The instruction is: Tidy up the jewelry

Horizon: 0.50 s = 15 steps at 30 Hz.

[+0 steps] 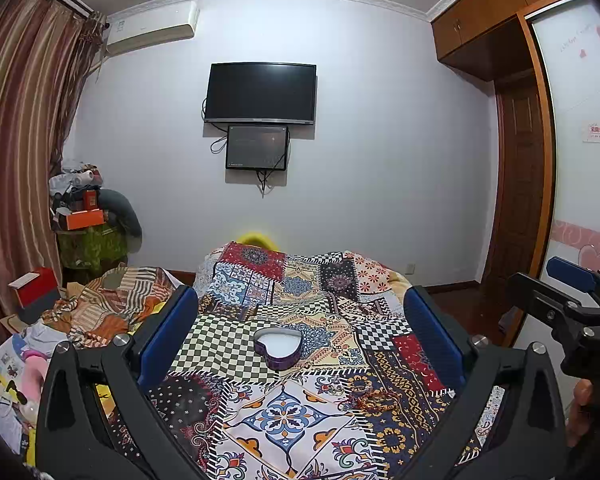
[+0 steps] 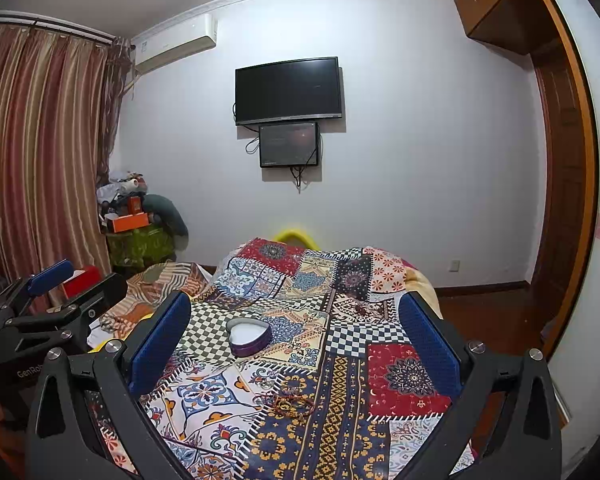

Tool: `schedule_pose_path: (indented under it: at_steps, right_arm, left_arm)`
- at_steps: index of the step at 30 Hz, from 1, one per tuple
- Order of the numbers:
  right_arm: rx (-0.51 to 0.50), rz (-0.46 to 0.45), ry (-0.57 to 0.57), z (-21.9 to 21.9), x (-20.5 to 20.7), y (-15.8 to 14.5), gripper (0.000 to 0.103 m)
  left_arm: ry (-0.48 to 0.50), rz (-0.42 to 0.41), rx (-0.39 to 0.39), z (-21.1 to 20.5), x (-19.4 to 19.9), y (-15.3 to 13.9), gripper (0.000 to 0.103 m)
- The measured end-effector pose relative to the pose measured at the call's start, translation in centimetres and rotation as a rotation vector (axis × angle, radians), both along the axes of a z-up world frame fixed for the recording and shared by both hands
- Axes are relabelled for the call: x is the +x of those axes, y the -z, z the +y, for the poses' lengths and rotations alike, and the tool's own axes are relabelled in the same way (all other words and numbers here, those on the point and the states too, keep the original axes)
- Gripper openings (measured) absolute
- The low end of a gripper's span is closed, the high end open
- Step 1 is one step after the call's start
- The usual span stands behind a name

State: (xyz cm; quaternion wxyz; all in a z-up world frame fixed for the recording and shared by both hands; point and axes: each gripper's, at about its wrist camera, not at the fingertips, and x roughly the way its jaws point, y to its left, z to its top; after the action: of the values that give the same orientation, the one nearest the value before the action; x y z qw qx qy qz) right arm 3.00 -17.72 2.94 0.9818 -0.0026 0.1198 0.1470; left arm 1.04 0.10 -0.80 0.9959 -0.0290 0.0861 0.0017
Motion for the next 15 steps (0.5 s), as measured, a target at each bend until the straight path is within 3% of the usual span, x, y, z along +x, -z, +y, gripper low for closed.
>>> schedule_pose_path:
  at_steps: [15]
  right_arm:
    - [0.001, 0.003, 0.000, 0.26, -0.20, 0.25, 0.103]
  left_arm:
    - [0.000, 0.001, 0.001, -0.05, 0.07, 0.16, 0.103]
